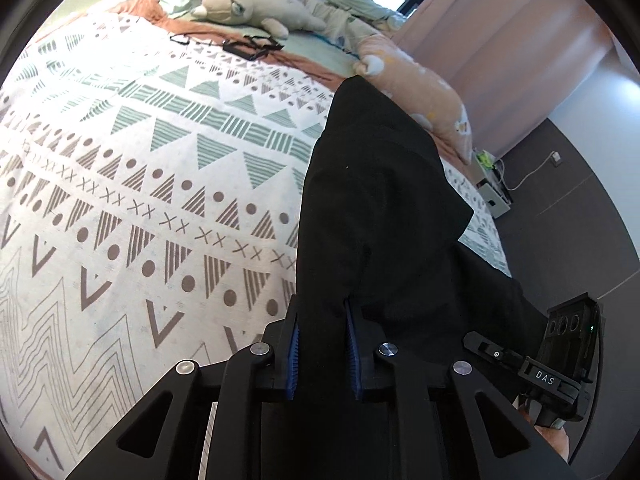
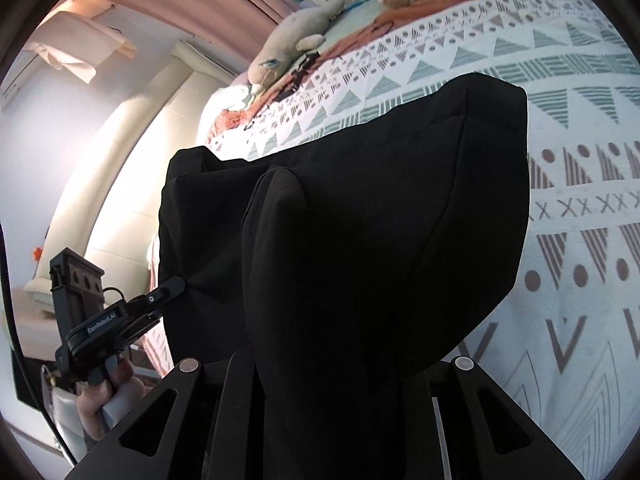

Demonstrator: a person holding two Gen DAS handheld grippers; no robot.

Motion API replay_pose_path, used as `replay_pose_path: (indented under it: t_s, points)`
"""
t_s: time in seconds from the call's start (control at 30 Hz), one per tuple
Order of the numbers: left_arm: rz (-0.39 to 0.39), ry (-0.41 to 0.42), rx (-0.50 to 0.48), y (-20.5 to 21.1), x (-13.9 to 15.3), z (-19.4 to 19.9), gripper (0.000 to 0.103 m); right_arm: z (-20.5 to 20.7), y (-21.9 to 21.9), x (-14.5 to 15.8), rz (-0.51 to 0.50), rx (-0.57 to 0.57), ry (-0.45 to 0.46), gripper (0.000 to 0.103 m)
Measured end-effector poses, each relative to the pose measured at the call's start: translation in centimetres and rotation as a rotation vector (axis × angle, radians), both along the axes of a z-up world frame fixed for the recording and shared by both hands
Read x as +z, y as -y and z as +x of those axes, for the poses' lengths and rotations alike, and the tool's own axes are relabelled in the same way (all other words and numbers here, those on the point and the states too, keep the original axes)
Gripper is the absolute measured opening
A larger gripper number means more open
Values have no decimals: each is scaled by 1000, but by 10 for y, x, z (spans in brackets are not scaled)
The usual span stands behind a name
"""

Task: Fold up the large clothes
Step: 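Lift the folded black jacket off the bed with both grippers, then carry the lifted jacket with both grippers toward the clothes stack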

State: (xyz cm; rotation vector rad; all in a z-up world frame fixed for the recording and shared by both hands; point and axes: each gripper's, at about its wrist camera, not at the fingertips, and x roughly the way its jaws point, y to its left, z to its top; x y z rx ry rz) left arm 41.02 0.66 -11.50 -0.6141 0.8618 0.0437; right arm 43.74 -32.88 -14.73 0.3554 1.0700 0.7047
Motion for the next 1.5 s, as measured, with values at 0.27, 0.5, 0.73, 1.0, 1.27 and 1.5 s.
replay_pose_path:
  t_s: [0.27, 0.5, 0.73, 1.0, 1.27, 1.5]
  points:
    - [12, 68, -33, 23, 41, -30, 19, -43, 12, 40, -3, -46, 82, 19]
    - [7, 136, -73, 51, 76, -58, 19, -74, 24, 84, 13, -80, 171, 19]
    - [14, 198, -128, 94, 115, -74, 18, -100, 57, 126, 14, -107, 260, 19]
    - [7, 250, -208, 159, 146, -69, 18, -120, 117, 165, -4, -169, 335, 19]
    - [1, 257, -311, 234, 157, -45, 18, -132, 179, 183, -35, -250, 377, 19]
    - [-18, 244, -401, 303, 157, -22, 18, -139, 234, 193, -57, -301, 385, 19]
